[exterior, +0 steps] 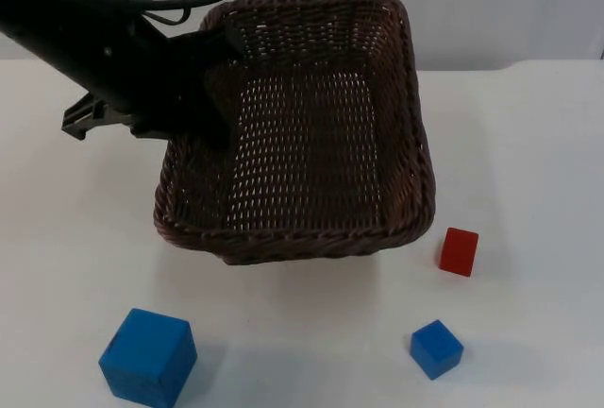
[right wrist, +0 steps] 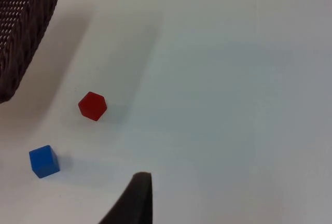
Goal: Pick up the basket with the left hand and place the largest block into the basket with the right hand.
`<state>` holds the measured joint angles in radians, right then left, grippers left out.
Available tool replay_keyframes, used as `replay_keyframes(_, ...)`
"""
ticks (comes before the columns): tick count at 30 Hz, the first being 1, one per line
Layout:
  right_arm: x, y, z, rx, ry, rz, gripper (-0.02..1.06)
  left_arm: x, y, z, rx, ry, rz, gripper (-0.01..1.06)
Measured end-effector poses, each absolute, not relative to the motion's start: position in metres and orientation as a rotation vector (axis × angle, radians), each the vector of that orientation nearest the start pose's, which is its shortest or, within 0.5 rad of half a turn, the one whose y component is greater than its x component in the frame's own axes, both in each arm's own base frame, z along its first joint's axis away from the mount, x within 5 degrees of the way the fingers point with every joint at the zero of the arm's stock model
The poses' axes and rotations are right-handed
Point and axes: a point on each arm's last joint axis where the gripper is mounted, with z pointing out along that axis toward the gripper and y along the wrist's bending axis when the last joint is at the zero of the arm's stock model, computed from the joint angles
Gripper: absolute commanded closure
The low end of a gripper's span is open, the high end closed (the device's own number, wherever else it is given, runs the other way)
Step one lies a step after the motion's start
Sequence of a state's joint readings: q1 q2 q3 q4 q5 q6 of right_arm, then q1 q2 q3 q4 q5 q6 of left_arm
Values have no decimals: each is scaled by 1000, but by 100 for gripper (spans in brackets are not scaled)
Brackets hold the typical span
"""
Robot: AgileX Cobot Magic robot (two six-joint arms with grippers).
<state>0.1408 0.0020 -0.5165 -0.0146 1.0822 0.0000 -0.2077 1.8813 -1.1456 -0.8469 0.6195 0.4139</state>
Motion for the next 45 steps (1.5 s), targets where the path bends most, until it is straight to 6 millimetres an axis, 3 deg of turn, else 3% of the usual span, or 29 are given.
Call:
replay_keyframes(7, -7, -2, 280, -143, 2047, 70, -1, 358, -119, 180, 50, 2716, -810, 105)
replay_keyframes(16, -7, -2, 280, -143, 2047, 70, -1, 385, -119, 223, 53, 2647, -719, 105)
replay_keyframes(22, -7, -2, 280, -143, 2047, 70, -1, 398, -97, 248, 1, 2654, -692, 105)
replay_keyframes(25, -7, -2, 280, -143, 2047, 70, -1, 402, -76, 257, -44, 2671, -701, 105)
replay_keyframes(33, -7, -2, 280, -143, 2047, 70, -1, 396, -49, 258, -84, 2769, -715, 105)
replay_keyframes(45, -7, -2, 280, -143, 2047, 70, -1, 395, -47, 258, -85, 2784, -722, 105)
